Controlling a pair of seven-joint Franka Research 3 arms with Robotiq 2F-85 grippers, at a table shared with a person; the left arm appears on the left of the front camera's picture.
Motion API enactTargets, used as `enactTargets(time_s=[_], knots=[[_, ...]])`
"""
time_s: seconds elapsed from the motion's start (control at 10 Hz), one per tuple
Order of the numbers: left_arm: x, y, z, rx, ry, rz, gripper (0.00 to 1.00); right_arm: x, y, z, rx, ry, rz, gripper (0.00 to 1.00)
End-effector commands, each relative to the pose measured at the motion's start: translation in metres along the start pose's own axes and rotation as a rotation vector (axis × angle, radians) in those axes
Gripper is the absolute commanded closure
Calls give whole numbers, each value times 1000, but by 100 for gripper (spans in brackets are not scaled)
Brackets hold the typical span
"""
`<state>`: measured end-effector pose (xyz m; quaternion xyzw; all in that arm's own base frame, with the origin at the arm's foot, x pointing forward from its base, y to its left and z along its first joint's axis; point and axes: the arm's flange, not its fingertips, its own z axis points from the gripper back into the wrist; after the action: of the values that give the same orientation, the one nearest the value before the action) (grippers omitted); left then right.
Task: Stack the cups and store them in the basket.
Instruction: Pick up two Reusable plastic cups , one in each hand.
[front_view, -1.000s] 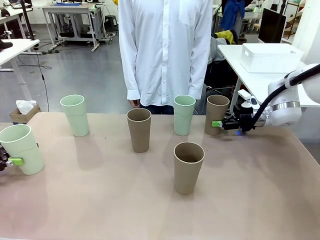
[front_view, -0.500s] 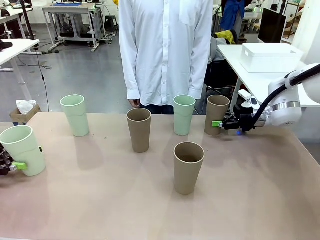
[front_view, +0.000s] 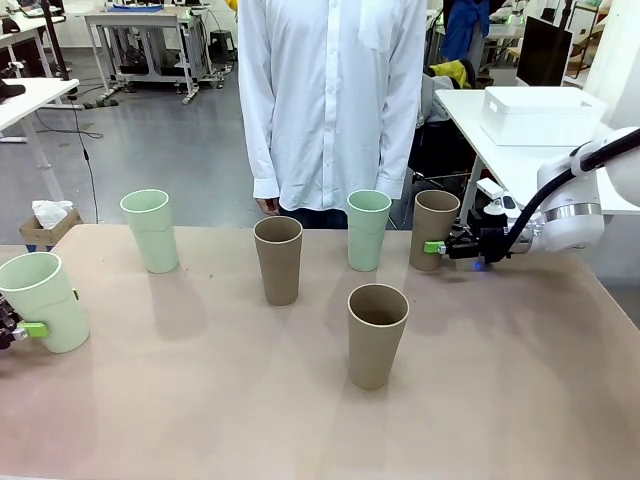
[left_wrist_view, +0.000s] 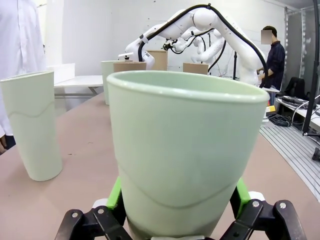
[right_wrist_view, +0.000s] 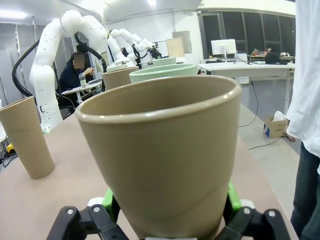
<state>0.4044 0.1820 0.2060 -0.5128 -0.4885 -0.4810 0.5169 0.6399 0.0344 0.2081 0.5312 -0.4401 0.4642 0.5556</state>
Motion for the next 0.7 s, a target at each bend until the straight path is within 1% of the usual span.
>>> enactTargets(time_s=[0.0,0.4,0.5,0.6], knots=[[-8,-13,-3,-24,-9,-40,0,6,3,0,-14,-38,22,0],[-9,-12,-4,-20,-16,-46,0,7,1,3,-19,-63,24,0],[-9,-13,-5,-22,-14,-43,19,7,1,3,-14,-62,14,20],[-9,-13,-4,-22,-13,-44,19,7,0,4,-13,-68,7,20]])
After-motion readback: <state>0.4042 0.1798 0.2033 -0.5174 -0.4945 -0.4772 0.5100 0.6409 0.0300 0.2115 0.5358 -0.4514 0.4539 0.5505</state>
